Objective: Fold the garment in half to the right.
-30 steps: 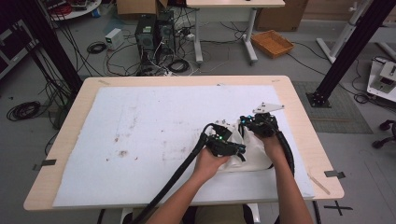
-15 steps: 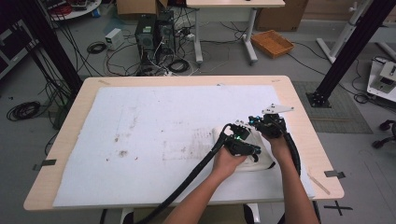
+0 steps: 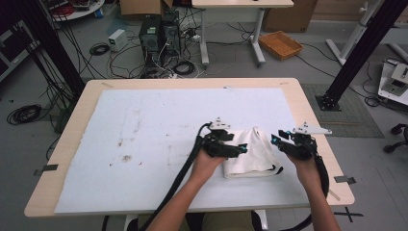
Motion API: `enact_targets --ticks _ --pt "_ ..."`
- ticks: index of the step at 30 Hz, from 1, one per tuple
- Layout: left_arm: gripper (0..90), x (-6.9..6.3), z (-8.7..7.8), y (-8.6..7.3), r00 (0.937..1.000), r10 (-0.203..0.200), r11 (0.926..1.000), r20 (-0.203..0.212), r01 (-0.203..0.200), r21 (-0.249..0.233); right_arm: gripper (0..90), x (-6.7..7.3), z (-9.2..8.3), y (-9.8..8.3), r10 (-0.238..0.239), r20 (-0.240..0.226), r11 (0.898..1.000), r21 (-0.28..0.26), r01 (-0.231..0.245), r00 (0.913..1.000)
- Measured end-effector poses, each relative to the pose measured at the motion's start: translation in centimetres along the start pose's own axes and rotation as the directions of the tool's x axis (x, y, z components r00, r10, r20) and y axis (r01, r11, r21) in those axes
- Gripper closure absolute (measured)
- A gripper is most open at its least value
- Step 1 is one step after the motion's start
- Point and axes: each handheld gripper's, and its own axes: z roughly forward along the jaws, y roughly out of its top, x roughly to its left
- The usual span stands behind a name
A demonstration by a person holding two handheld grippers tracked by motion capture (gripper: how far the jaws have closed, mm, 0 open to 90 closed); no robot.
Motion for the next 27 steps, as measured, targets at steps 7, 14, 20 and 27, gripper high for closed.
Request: enact_targets --ticks 7,14,20,27 --pt "29.8 3.1 -5.3 -2.7 0.9965 0.026 0.9980 -0.080 -0.031 -0.055 59.8 2.4 -2.2 -2.7 0.008 -0.092 0.998 0.069 -0.001 0.9957" --pt "27.3 5.4 -8.7 -4.3 0.9895 0.027 0.9975 -0.142 -0.036 -0.062 59.1 3.1 -0.2 -2.2 0.015 -0.035 0.993 0.114 -0.011 0.9993" --pt "27.3 6.4 -10.8 -5.1 0.9859 0.032 0.9968 -0.165 -0.043 -0.067 67.0 3.7 2.1 -1.9 0.045 -0.009 0.979 0.200 -0.042 0.9989" --pt "27.3 7.0 -13.0 -6.3 0.9825 0.032 0.9964 -0.184 -0.045 -0.071 84.8 3.6 2.2 -2.2 0.064 -0.002 0.976 0.210 -0.062 0.9980"
